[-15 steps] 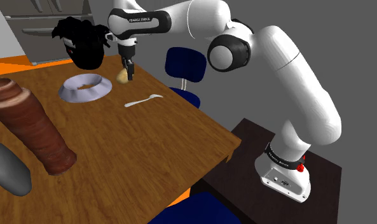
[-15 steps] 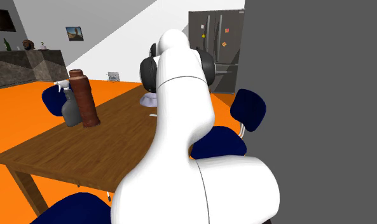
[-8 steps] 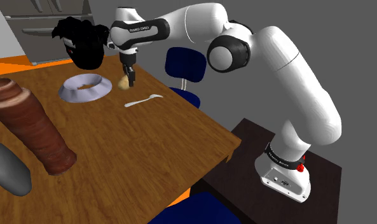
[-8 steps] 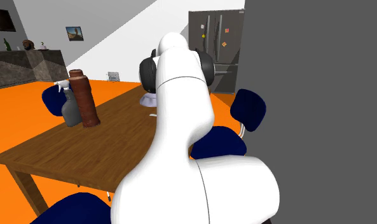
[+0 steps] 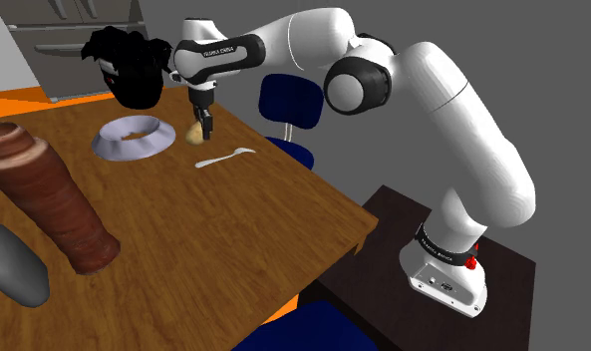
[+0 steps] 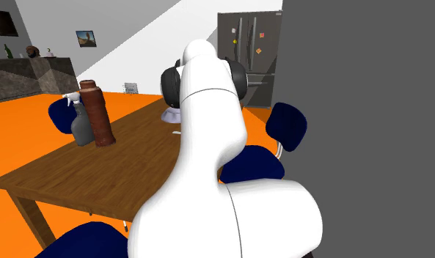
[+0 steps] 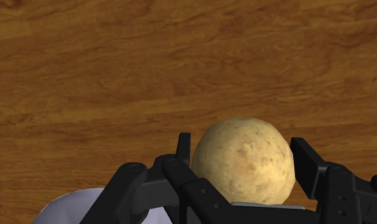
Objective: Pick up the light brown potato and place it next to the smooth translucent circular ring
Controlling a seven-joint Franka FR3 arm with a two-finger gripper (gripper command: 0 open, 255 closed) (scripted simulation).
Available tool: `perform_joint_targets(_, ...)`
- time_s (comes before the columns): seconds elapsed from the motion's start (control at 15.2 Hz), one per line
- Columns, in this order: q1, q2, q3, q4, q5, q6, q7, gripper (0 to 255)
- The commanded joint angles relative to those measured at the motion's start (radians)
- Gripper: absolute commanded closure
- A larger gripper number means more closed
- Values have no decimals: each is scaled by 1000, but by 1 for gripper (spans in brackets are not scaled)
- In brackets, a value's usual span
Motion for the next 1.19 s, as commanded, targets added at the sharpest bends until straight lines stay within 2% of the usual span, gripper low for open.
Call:
perform_joint_targets(0.0, 0, 0, 0, 0, 0, 0, 0, 255)
perform_joint_targets(0.07, 0, 0, 0, 0, 0, 0, 0, 0)
perform_joint_targets(0.4, 0, 0, 0, 0, 0, 0, 0, 0)
perform_joint_targets(0.66, -5, -47, -4, 44, -5, -91, 4, 0)
perform_joint_targets(1.12, -5, -47, -4, 44, -6, -91, 4, 0)
